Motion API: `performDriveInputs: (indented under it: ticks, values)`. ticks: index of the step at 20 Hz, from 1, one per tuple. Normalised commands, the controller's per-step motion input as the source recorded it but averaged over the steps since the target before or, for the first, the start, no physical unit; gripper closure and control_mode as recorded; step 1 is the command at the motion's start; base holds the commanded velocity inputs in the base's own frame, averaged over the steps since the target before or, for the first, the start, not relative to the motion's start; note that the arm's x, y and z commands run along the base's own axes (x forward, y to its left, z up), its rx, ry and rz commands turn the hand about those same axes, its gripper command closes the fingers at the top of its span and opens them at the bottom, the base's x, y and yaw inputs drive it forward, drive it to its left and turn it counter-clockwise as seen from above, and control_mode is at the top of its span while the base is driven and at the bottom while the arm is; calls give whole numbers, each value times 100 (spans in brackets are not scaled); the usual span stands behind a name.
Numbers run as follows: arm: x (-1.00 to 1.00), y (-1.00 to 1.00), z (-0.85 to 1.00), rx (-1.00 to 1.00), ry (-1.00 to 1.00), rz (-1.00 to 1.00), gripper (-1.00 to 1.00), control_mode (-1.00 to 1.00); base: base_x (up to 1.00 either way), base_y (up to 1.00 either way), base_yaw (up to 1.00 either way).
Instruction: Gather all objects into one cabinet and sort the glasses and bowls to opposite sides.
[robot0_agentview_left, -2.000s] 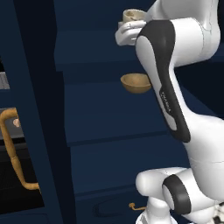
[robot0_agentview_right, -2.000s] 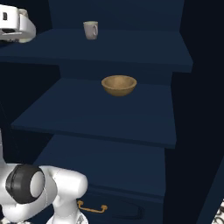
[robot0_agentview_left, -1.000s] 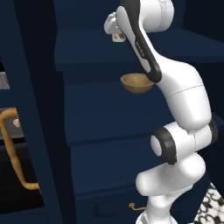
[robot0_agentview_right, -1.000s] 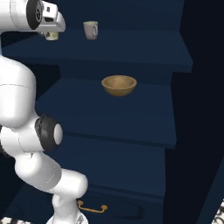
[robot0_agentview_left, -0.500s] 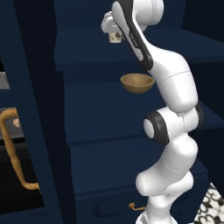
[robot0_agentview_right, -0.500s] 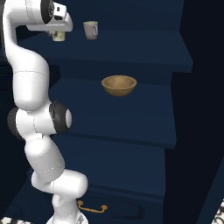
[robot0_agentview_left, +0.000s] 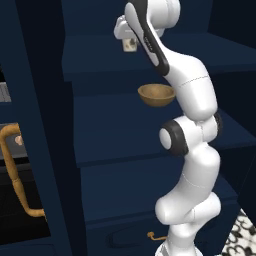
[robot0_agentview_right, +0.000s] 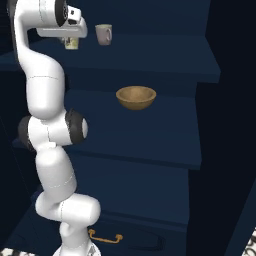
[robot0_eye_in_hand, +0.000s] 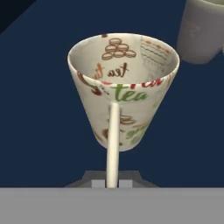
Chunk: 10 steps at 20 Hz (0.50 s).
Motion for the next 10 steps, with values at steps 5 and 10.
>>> performDriveInputs:
  ticks: [5, 10]
  values:
    - [3, 0, -30, 0, 0, 0, 100, -100, 0, 0, 0]
    - [10, 0, -29, 0, 0, 0, 100, -100, 0, 0, 0]
